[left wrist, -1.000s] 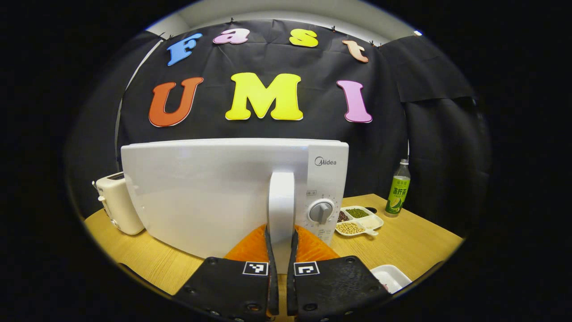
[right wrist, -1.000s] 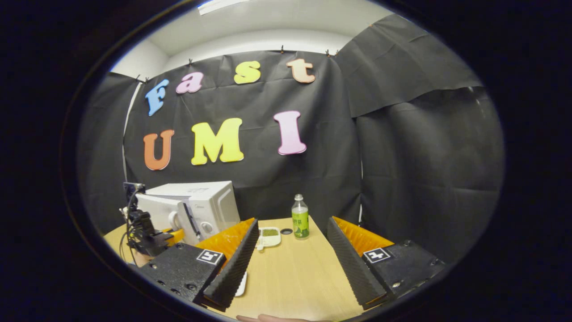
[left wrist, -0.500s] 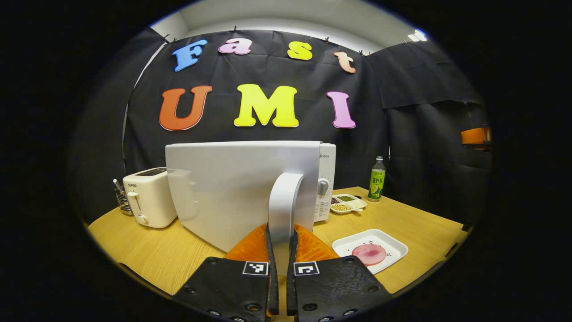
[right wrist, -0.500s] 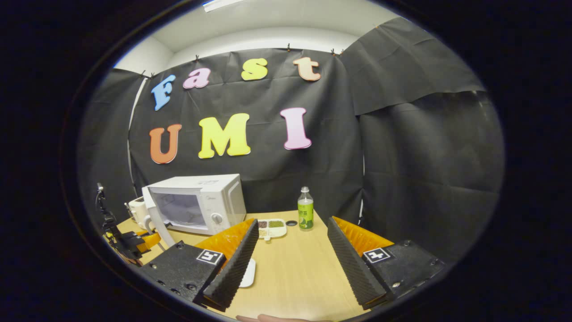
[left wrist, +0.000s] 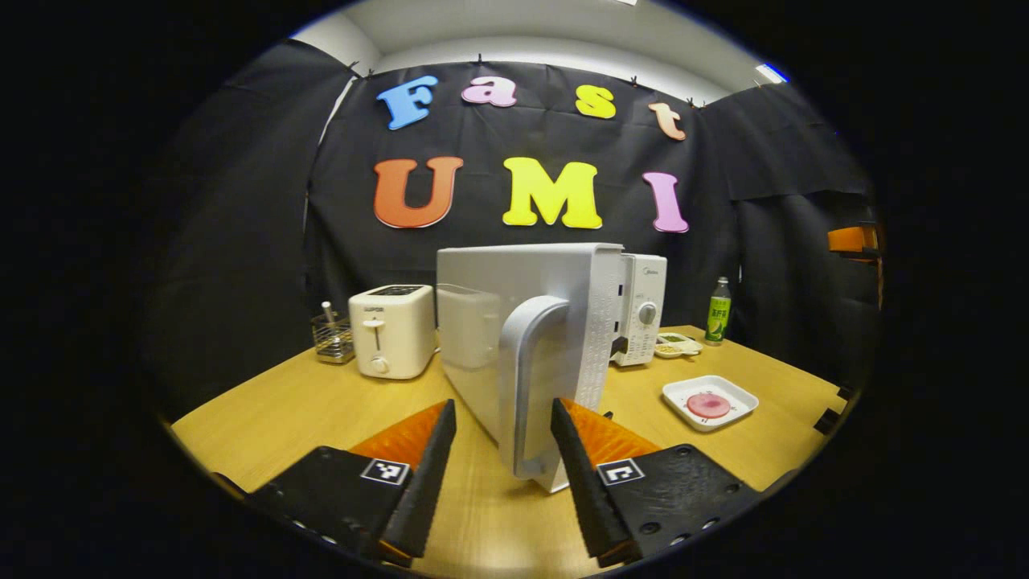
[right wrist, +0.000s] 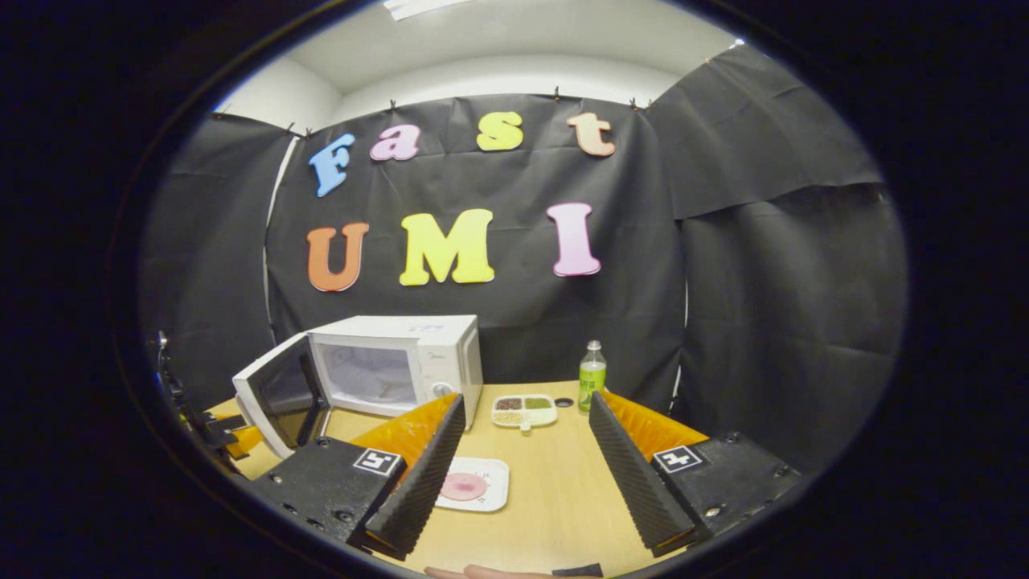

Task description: Open the microwave oven with the left hand, put the food in, and close the microwave oven.

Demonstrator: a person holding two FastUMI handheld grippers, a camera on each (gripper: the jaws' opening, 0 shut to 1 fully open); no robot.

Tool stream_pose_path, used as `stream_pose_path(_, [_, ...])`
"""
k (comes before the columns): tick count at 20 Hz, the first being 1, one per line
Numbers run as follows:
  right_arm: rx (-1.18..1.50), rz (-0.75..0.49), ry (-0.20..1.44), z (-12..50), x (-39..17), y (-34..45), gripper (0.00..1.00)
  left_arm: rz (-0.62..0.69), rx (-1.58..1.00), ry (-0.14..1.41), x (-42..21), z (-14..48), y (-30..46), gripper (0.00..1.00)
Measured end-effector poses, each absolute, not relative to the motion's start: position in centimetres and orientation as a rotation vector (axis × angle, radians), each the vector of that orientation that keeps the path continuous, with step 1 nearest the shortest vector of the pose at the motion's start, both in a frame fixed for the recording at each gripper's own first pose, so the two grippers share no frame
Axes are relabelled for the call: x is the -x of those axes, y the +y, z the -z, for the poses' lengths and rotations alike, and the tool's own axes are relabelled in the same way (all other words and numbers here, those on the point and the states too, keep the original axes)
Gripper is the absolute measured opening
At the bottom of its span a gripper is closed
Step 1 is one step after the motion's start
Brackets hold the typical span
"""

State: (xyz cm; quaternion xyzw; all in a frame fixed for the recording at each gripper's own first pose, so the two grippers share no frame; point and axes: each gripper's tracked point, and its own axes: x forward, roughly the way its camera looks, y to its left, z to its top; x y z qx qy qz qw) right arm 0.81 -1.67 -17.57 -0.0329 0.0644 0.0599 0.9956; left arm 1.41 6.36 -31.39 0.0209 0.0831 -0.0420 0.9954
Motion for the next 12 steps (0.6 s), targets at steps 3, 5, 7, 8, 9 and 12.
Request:
stream_pose_path(3, [0.080, -0.146, 0.165, 18.6, -1.6, -0.3, 0.99, -0.012, -0.030, 0.160, 2.0, 29.5, 10.5, 0.89])
stream_pose_path(5, [0.095, -0.156, 0.192, 19.1, -2.7, 0.3, 0.99, -0.060, -0.007, 0.134, 3.6, 27.4, 12.1, 0.93])
stream_pose_path(7, [0.108, -0.156, 0.220, 19.6, -4.1, 0.4, 0.99, -0.110, 0.003, 0.116, 4.3, 25.6, 13.5, 0.94])
stream_pose_path(8, [0.117, -0.152, 0.233, 19.8, -4.9, 0.3, 0.99, -0.114, 0.003, 0.097, 4.5, 24.2, 13.3, 0.82])
stream_pose_path(9, [0.125, -0.151, 0.250, 20.2, -5.7, 0.3, 0.99, -0.121, -0.002, 0.081, 4.6, 23.0, 13.3, 0.94])
stream_pose_path(12, [0.137, -0.177, 0.325, 21.4, -7.7, 0.7, 0.99, -0.121, -0.036, 0.054, 4.5, 20.2, 12.6, 0.95])
